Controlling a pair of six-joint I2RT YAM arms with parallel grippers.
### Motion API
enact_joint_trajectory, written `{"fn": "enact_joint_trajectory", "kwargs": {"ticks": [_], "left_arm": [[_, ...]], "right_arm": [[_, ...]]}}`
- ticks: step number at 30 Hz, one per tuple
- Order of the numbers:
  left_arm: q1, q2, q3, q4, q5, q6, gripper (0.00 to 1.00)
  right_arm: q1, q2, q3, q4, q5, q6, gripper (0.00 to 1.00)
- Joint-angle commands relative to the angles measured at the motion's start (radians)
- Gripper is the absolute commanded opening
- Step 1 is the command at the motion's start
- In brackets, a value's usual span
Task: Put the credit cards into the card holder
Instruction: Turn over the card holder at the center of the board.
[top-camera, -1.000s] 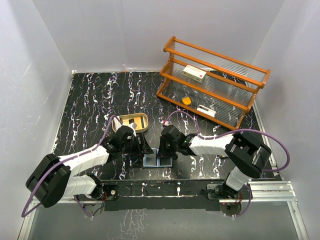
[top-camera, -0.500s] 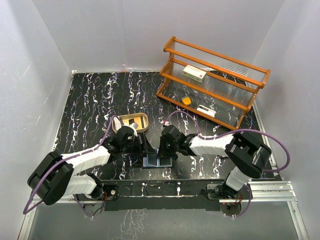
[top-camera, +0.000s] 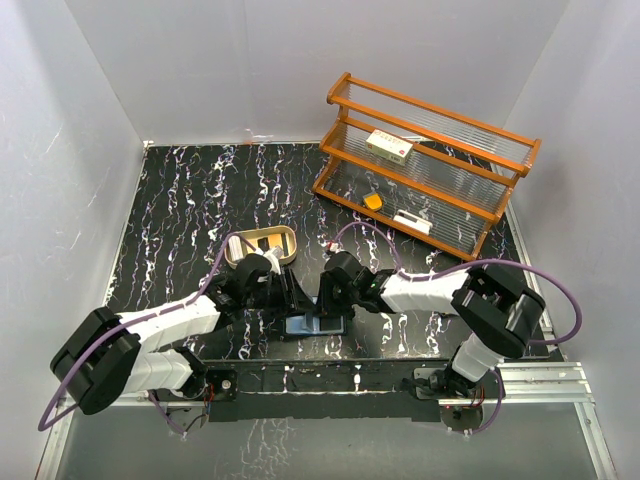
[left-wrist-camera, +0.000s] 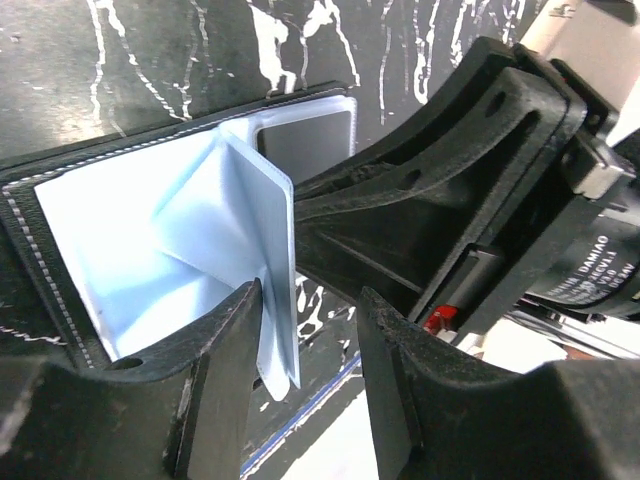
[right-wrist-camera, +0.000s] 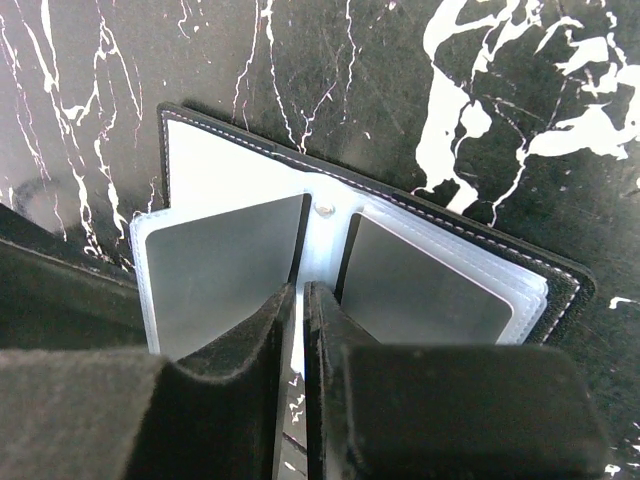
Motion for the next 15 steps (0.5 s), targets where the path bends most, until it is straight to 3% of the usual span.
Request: {"fn": "enact_joint_trajectory", "kwargs": {"ticks": [1, 8, 15], "left_arm": [[-0.02, -0.007, 0.025, 0.082, 0.072, -0.047, 0.4], [-0.04, 0.004, 0.012, 0.178, 0.084, -0.106, 0.48], [-0.049, 0.065, -0.001, 0.248, 0.086, -0.13, 0.5]], "right_arm": [[0.006, -0.01, -0.042, 0.016, 0.052, -0.03, 0.12], [0.007, -0.054, -0.105, 0.12, 0.094, -0.086, 0.16], [0.006, -0.108, -0.19, 0.268, 0.128, -0.118, 0.17]]}}
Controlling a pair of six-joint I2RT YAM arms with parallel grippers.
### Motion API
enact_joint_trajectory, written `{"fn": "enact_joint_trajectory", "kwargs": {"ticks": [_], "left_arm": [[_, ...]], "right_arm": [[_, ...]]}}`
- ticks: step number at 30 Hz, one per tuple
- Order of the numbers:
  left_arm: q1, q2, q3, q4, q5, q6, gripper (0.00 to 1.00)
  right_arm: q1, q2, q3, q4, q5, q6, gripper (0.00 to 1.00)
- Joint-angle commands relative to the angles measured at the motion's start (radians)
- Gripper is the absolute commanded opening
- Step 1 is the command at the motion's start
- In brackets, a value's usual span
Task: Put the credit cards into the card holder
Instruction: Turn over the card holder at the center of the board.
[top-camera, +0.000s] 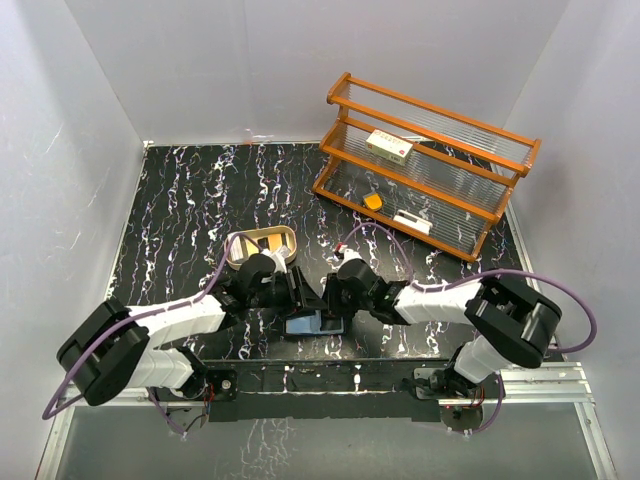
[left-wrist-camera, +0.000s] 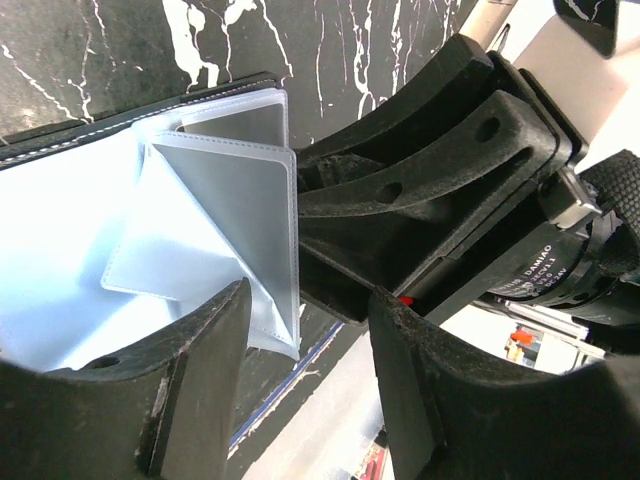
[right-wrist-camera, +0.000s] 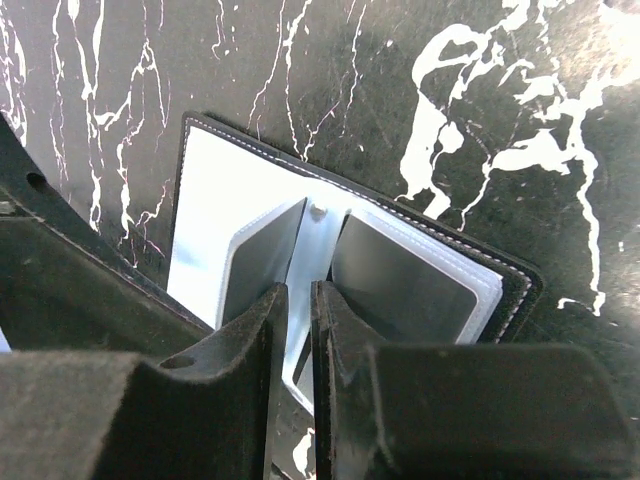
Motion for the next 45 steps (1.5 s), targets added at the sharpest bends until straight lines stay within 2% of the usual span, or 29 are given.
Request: {"fn": "enact_joint_trajectory", "kwargs": {"ticks": [1, 6, 12, 18, 24, 29, 34, 39, 45], "left_arm": [[-0.018, 0.026, 0.008, 0.108, 0.03, -0.03, 0.5], [-0.02, 0.057, 0.065, 0.06, 0.013, 0.004, 0.5], [-0.029, 0.112, 0.131, 0.034, 0.011, 0.029, 0.51], [-0.037, 0.184, 0.188, 0.01, -0.005, 0.062, 0.52], [-0.038, 0.213, 0.264, -0.053, -0.042, 0.118, 0.53], [-0.038, 0.2, 0.373, -0.238, -0.128, 0.193, 0.57], [-0.024, 0.152, 0.441, -0.44, -0.233, 0.254, 0.59], [0.057, 0.075, 0.496, -0.644, -0.326, 0.34, 0.59], [0.165, 0.055, 0.61, -0.895, -0.551, 0.444, 0.59]], "right_arm": [[0.005, -0.031, -0.053, 0.081, 0.076, -0.061, 0.17], [0.005, -0.09, -0.066, 0.057, 0.117, -0.064, 0.22], [0.005, -0.156, -0.036, -0.125, 0.206, -0.064, 0.27], [0.005, -0.286, -0.044, -0.276, 0.282, -0.054, 0.34], [0.005, -0.442, -0.064, -0.351, 0.295, -0.036, 0.43], [0.005, -0.507, -0.061, -0.33, 0.231, -0.006, 0.44], [0.005, -0.473, -0.036, -0.284, 0.162, 0.018, 0.44], [0.005, -0.407, 0.03, -0.32, 0.163, 0.004, 0.45], [0.005, -0.38, 0.09, -0.32, 0.169, -0.061, 0.49]]}}
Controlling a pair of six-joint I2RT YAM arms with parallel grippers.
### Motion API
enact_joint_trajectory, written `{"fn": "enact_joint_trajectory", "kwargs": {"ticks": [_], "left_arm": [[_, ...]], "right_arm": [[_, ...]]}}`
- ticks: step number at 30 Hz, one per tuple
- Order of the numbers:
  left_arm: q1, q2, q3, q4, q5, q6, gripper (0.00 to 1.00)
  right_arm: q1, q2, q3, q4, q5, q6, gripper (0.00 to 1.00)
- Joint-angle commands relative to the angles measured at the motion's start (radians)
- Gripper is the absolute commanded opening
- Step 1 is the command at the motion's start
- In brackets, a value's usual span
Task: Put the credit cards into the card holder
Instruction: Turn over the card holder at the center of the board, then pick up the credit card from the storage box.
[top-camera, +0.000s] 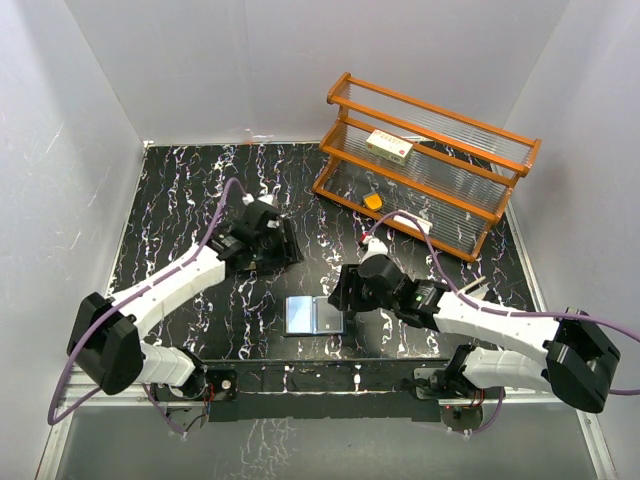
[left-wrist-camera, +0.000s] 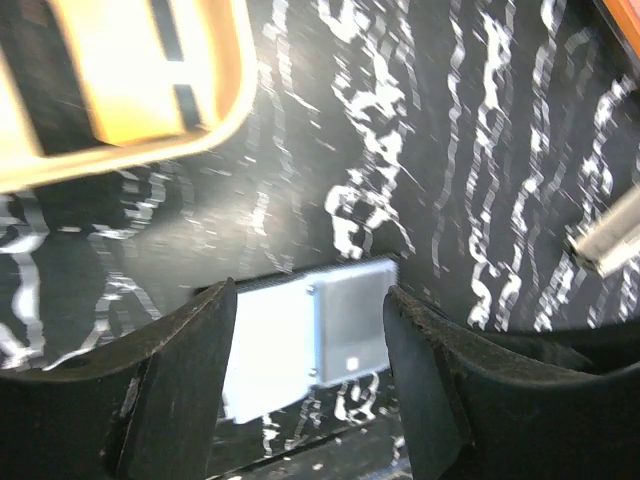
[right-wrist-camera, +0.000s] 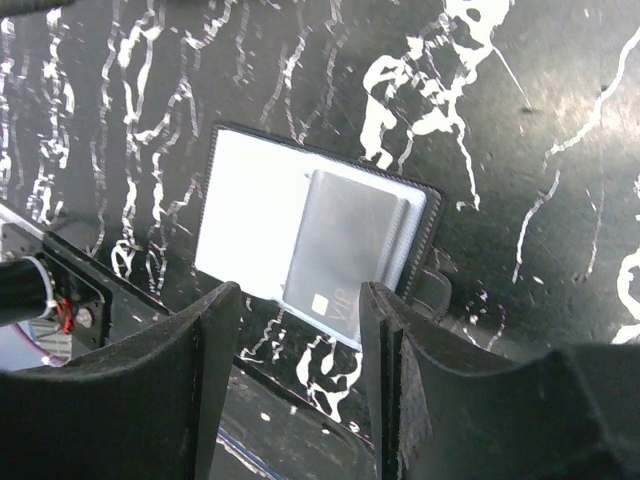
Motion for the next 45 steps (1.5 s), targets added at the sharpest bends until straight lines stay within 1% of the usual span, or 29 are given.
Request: {"fn": "enact_joint_trajectory", "kwargs": {"ticks": [1, 5, 7, 9, 10, 13, 14, 15, 18, 20, 21, 23, 24, 27, 30, 34, 38, 40, 43, 45], "left_arm": [[0.089, -0.042, 0.098, -0.239, -0.194, 0.111, 0.59], [0.198, -0.034, 0.129, -0.282, -0.177, 0.157, 0.6], [0.257, -0.041, 0.114, -0.273, -0.166, 0.162, 0.61], [0.332, -0.056, 0.09, -0.249, -0.09, 0.161, 0.6], [0.367, -0.065, 0.077, -0.235, -0.052, 0.159, 0.57], [0.457, -0.082, 0.053, -0.212, 0.04, 0.16, 0.43], [0.478, -0.082, 0.053, -0.217, 0.045, 0.162, 0.42], [0.506, -0.083, 0.05, -0.219, 0.054, 0.165, 0.42], [0.594, -0.086, 0.022, -0.187, 0.104, 0.172, 0.49], [0.667, -0.084, -0.012, -0.145, 0.166, 0.16, 0.51], [0.713, -0.083, -0.036, -0.117, 0.223, 0.15, 0.49], [0.796, -0.083, -0.094, -0.038, 0.377, 0.117, 0.34], [0.821, -0.087, -0.119, -0.008, 0.418, 0.101, 0.3], [0.857, -0.076, -0.145, 0.01, 0.422, 0.099, 0.3], [0.895, -0.017, -0.153, 0.025, 0.446, 0.109, 0.3], [0.935, 0.054, -0.167, 0.077, 0.513, 0.104, 0.31], [0.954, 0.099, -0.167, 0.108, 0.548, 0.095, 0.3], [0.961, 0.131, -0.156, 0.11, 0.575, 0.099, 0.3], [0.962, 0.184, -0.137, 0.112, 0.659, 0.113, 0.3], [0.963, 0.205, -0.134, 0.109, 0.667, 0.12, 0.3]], "right_arm": [[0.005, 0.019, 0.106, 0.024, 0.013, -0.046, 0.5], [0.004, 0.092, 0.18, 0.046, -0.016, -0.057, 0.54], [0.004, 0.145, 0.24, 0.06, -0.032, -0.065, 0.56], [0.004, 0.204, 0.309, 0.059, -0.029, -0.071, 0.58], [0.005, 0.238, 0.342, 0.059, -0.029, -0.075, 0.59], [0.004, 0.333, 0.445, 0.071, -0.037, -0.083, 0.62], [0.004, 0.367, 0.492, 0.072, -0.039, -0.084, 0.62], [0.004, 0.401, 0.525, 0.073, -0.04, -0.085, 0.62], [0.003, 0.501, 0.626, 0.085, -0.044, -0.085, 0.63], [0.004, 0.572, 0.7, 0.091, -0.054, -0.084, 0.64], [0.004, 0.605, 0.741, 0.085, -0.066, -0.081, 0.65], [0.004, 0.716, 0.834, 0.046, -0.075, -0.074, 0.65], [0.004, 0.749, 0.881, 0.02, -0.083, -0.068, 0.66], [0.004, 0.828, 0.965, 0.015, -0.102, -0.054, 0.69], [0.004, 0.893, 1.029, 0.037, -0.105, -0.068, 0.73], [0.004, 0.992, 1.133, 0.03, -0.108, -0.08, 0.73], [0.004, 1.08, 1.229, 0.014, -0.134, -0.079, 0.72], [0.004, 1.11, 1.259, 0.004, -0.132, -0.077, 0.72], [0.004, 1.123, 1.257, 0.019, -0.104, -0.074, 0.72], [0.004, 1.139, 1.262, 0.029, -0.101, -0.076, 0.73]]}}
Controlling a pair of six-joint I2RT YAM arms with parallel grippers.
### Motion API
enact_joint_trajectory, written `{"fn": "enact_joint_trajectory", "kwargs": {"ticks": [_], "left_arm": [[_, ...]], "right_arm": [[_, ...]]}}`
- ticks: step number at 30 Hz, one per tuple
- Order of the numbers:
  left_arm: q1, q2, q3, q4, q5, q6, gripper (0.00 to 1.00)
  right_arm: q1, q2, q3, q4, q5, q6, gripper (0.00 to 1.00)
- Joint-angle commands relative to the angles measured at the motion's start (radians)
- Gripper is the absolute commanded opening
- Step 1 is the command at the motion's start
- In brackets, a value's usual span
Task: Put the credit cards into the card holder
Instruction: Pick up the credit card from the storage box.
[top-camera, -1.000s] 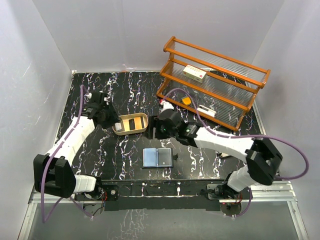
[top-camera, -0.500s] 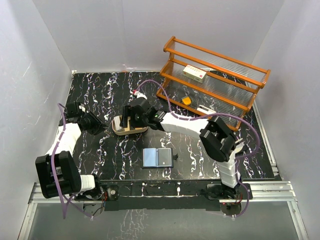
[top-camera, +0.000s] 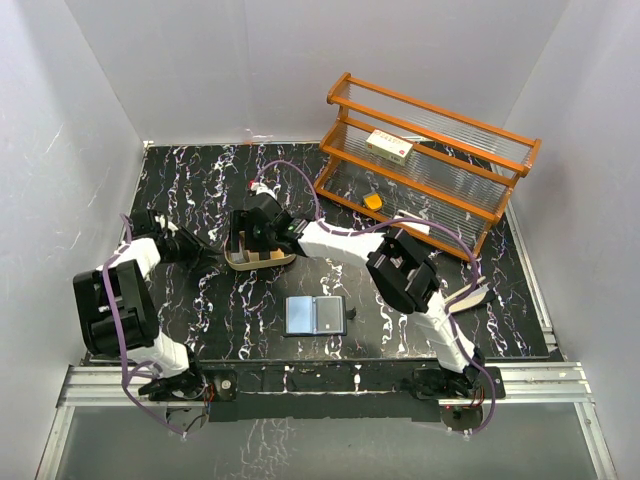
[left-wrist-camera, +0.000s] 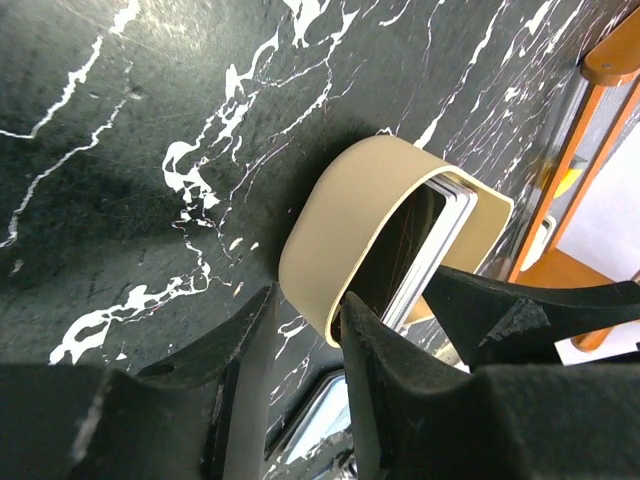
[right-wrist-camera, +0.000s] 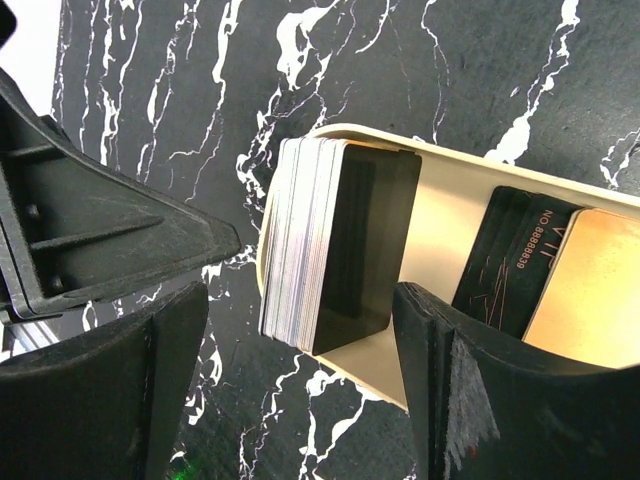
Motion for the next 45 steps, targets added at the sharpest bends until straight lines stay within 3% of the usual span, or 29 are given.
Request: {"fn": "enact_joint_trajectory", "kwargs": {"ticks": [1, 26, 37, 45], "left_arm": [[0.008, 0.037, 0.031, -0.001, 0.115, 0.015, 0.3], [0.009, 0.153, 0.064, -0.023, 0.184, 0.046, 0.34], [0.008, 0.159, 0.067, -0.019, 0.185, 0.049, 0.34], [0.008, 0.161, 0.067, -0.017, 0.185, 0.048, 0.34]], "right_arm": [[0.004, 0.027, 0.067, 0.033, 0.015, -0.01, 0.73], [0.005, 0.089, 0.127, 0.059, -0.006, 0.043, 0.69], [0.005, 0.049, 0.09, 0.112, -0.037, 0.045, 0.53], [0.007, 0.028, 0.062, 0.137, -0.039, 0.05, 0.51]]}}
